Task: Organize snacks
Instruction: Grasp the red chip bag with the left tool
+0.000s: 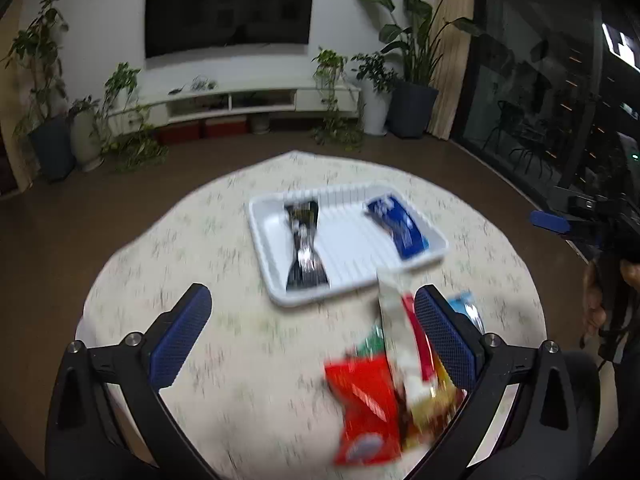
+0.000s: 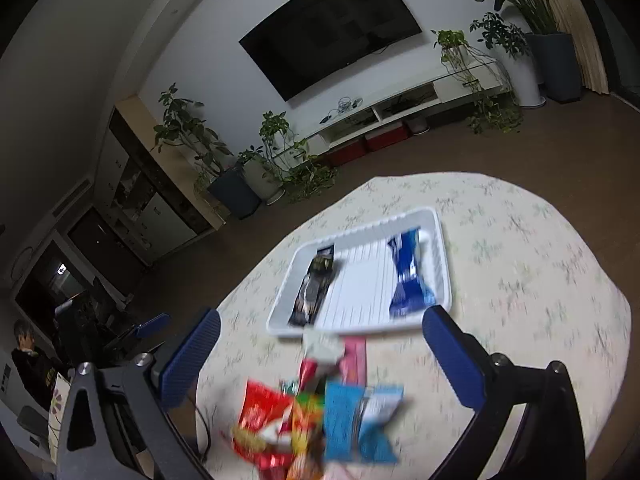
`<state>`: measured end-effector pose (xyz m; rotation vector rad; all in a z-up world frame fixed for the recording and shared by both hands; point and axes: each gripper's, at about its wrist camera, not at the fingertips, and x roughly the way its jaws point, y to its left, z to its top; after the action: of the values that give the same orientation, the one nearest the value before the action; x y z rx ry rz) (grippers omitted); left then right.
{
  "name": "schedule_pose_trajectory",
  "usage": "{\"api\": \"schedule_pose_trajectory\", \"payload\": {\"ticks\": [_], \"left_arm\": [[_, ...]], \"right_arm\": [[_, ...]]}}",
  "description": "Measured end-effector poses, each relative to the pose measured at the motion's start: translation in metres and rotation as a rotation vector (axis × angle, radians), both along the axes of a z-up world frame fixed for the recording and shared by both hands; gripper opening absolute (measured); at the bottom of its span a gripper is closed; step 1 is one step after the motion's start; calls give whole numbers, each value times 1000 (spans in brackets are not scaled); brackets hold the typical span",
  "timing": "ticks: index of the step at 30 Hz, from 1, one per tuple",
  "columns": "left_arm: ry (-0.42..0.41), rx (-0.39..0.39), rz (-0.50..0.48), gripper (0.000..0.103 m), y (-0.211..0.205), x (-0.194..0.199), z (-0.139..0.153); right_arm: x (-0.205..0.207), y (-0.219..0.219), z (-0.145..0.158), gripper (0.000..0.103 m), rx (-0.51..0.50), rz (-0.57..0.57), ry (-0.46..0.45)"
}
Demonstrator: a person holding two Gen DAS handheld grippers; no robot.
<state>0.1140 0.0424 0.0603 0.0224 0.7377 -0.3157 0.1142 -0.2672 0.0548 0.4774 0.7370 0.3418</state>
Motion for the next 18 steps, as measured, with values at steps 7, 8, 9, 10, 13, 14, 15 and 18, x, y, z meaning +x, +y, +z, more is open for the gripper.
{"api": "schedule_pose_trajectory", "payload": {"ticks": [7, 8, 9, 10, 13, 14, 15, 18], "left_arm": [[206, -181, 169, 103, 30, -64, -62], [226, -186, 177, 103, 32, -65, -69], [242, -187, 180, 103, 32, -69, -75], [238, -182, 171, 103, 31, -72, -77], [243, -141, 145, 103, 23, -72, -79], [247, -128, 143, 103, 20, -70, -80], [253, -111, 138, 103, 17, -67, -80], [273, -71, 133, 103, 10, -55, -78]], "right_arm": [[-97, 22, -26, 103, -30, -59, 17], [-107, 25, -34, 102, -19, -60, 38], [-114, 29, -40, 101, -7, -58, 53], [-121, 32, -45, 100, -2, -57, 64], [-136, 45, -55, 100, -24, -36, 73], [-137, 50, -59, 100, -36, -24, 83], [-138, 54, -62, 100, -41, -13, 91], [-136, 61, -66, 100, -67, -3, 101]]}}
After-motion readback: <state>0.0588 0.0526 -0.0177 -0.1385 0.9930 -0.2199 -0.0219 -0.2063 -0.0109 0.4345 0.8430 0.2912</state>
